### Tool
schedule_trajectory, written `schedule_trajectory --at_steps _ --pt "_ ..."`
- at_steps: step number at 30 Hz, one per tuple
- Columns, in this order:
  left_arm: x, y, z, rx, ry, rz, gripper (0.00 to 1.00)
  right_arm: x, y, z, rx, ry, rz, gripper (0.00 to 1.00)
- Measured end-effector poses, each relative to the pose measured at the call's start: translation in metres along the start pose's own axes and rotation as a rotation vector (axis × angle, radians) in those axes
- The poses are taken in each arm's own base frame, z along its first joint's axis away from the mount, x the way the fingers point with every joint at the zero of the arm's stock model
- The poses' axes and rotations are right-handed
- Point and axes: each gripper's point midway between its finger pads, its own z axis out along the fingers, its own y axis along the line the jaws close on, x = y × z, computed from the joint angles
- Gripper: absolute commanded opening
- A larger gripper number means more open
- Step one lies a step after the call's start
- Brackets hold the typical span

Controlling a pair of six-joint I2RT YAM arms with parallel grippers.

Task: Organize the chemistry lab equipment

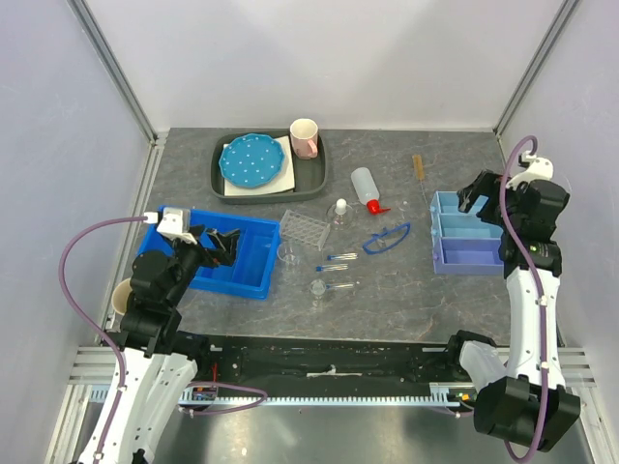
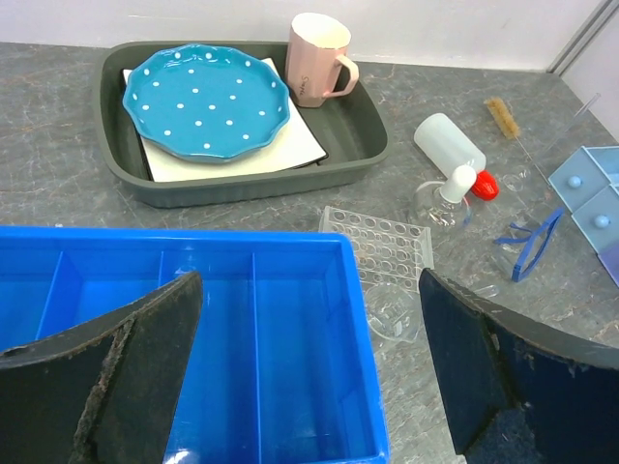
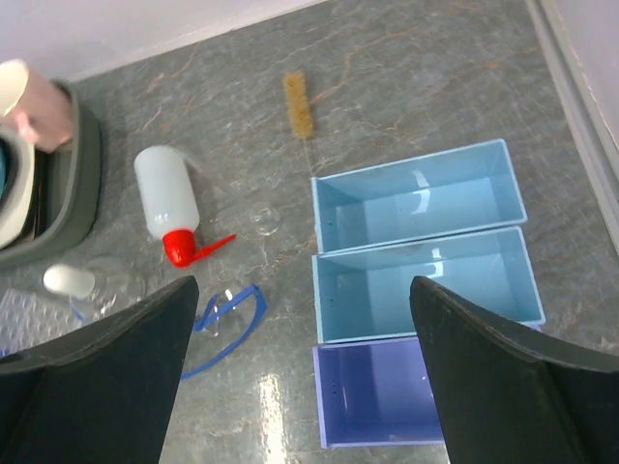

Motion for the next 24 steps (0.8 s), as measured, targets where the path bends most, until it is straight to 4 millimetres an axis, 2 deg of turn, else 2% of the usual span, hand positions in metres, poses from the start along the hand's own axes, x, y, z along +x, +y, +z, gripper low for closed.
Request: schedule_trajectory --at_steps 2,6,8,11,14,18,20,24 --pt "0.001 0.0 0.001 0.002 0.003 0.0 1.0 0.001 0.009 -0.001 -0.065 0.01 -0.056 0.98" --pt "0.003 0.0 0.004 0.0 0.015 -0.001 1.0 0.012 0.047 -0.013 -0.33 0.019 -0.232 0.98" --pt "0.005 0.001 0.006 -0.002 0.026 -0.003 1.0 0.025 0.066 -0.024 -0.466 0.023 -0.329 0.98" --pt "0.01 0.002 0.011 -0.004 0.05 -0.005 1.0 0.046 0.085 -0.035 -0.614 0.048 -0.443 0.98" --pt "0.019 -0.003 0.016 0.025 0.094 -0.019 1.0 0.068 0.091 -0.042 -0.716 0.079 -0.514 0.98" --pt "0.032 -0.023 0.029 0.122 0.206 -0.091 1.0 0.101 0.089 -0.044 -0.8 0.141 -0.529 0.98" --pt "0.039 -0.033 0.034 0.167 0.272 -0.136 1.0 0.109 0.087 -0.042 -0.809 0.165 -0.524 0.98" --pt "0.061 -0.061 0.037 0.239 0.419 -0.206 1.0 0.111 0.083 -0.038 -0.789 0.18 -0.528 0.98"
